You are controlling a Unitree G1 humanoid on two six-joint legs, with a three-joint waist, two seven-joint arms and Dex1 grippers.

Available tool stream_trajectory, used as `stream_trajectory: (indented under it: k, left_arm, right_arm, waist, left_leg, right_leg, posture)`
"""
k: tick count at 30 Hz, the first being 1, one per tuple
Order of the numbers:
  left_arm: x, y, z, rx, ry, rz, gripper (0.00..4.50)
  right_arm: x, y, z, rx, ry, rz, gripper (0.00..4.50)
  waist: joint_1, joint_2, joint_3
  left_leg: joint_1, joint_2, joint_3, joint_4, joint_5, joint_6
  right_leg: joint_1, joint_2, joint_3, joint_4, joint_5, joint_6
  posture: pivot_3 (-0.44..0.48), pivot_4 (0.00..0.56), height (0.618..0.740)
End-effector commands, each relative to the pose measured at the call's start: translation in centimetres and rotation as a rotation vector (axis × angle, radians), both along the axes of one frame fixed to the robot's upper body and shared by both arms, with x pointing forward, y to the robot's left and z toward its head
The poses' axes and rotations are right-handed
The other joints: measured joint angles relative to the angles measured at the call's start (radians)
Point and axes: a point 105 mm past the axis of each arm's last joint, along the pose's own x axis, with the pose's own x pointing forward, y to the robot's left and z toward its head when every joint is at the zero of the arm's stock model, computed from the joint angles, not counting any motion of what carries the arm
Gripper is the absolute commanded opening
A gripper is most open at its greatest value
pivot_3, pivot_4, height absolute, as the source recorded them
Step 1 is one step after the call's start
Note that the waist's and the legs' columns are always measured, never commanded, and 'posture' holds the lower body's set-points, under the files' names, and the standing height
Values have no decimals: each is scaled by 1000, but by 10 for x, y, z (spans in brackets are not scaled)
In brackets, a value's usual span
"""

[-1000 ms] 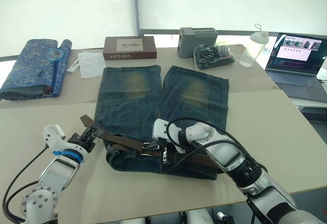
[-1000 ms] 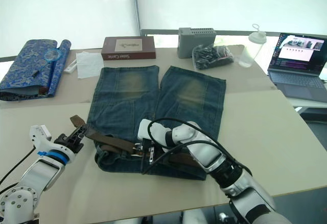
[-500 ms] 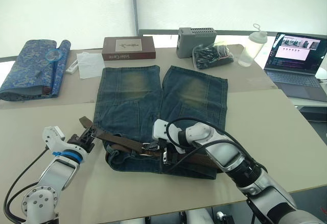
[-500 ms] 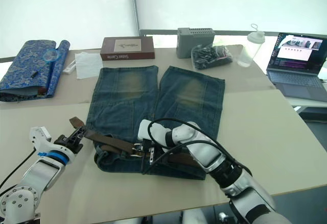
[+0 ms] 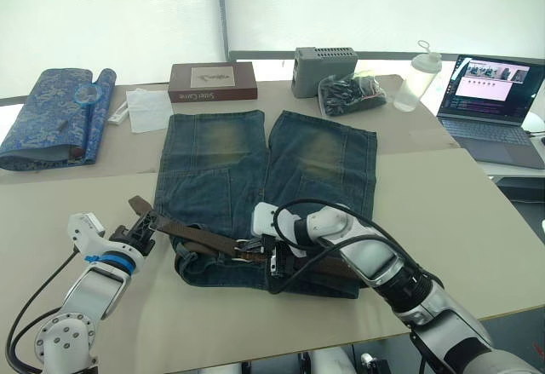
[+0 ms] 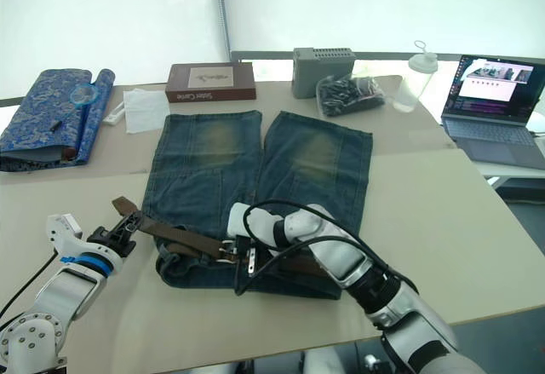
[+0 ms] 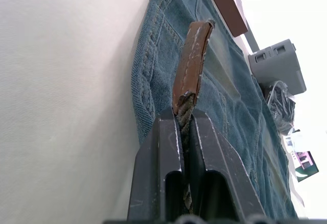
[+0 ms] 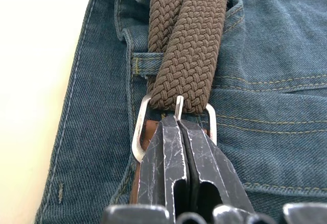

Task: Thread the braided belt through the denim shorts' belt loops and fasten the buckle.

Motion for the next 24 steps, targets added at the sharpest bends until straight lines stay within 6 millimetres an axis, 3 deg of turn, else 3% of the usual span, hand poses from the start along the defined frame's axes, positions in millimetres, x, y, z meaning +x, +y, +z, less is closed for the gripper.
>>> stream_trajectory:
  k: [1,15,22,24]
  left_arm:
    - [-1,6,12,27,-41,21,0]
    - [3,3,27,64,-93,-15,0]
    - [10,-10,67,83,-219,-103,0]
    - [13,-24,84,68,-274,-173,0]
  right_arm:
    - [-2,-4,-28,-100,55,-7,65]
    - [-5,-4,-53,-205,128,20,65]
    - [-3,-7,-64,-227,146,7,65]
    - [-3,-8,-66,-230,148,4,65]
  waist:
    - [0,0,0]
    - [-3,2,-3]
    - [-4,2,-3]
    - [-5,2,-4]
  left_leg:
    - [0,0,0,0,0,0]
    - [9,1,0,-1,0,-2]
    - [16,2,0,-4,-3,-7]
    - [17,1,0,-4,-3,-8]
  right_leg:
    - [0,0,0,0,0,0]
    - [4,1,1,2,0,-2]
    - [12,2,1,1,-1,-2]
    - [13,3,1,0,-1,-2]
  posture:
    - [0,150,740]
    - [0,150,740]
    - [0,150,740]
    - [0,150,740]
